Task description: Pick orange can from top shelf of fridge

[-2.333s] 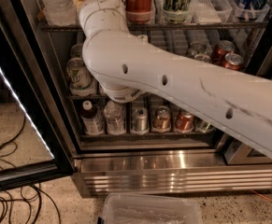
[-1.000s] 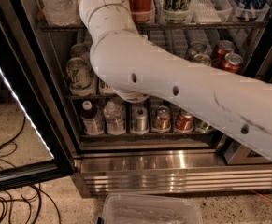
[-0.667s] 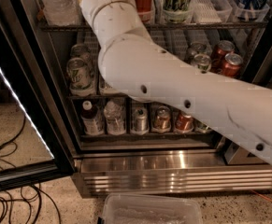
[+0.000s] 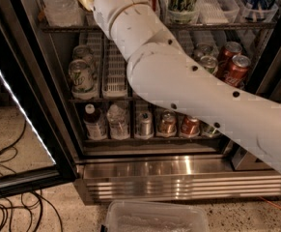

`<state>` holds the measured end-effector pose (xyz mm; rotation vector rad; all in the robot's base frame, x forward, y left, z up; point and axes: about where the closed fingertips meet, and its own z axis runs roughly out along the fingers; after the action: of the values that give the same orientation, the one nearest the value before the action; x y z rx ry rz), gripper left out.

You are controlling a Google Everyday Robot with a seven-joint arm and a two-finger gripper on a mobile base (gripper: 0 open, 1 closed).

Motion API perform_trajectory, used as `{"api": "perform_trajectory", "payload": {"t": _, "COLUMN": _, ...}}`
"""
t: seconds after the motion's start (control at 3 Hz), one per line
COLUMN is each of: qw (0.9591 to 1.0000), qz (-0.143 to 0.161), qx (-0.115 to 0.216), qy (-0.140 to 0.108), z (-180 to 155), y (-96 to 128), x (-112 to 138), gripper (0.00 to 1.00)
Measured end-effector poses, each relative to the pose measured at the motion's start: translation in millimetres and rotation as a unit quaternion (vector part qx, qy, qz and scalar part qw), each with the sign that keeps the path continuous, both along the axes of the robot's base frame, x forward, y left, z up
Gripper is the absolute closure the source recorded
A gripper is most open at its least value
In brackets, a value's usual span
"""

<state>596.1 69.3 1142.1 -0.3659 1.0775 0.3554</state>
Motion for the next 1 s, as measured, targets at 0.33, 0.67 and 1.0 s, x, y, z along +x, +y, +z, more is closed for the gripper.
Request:
{"api": "perform_trajectory", "payload": {"t": 0.33, "qw": 0.9953, "qz": 0.085, "qx": 0.035, "qy": 0.031, "z": -12, "y": 5, "x": -6, "gripper": 1.00}}
{"api": "perform_trajectory", "payload": {"t": 0.67, "qw": 0.9916, "qz": 0.124, "qx": 0.027, "qy": 0.023, "z": -14, "y": 29, "x": -20, "gripper": 1.00}}
{"api": "perform_trajectory", "payload": {"t": 1.0, "qw": 0.9918, "qz": 0.123, "qx": 0.027, "qy": 0.021, "z": -12, "y": 29, "x": -21, "gripper": 1.00}}
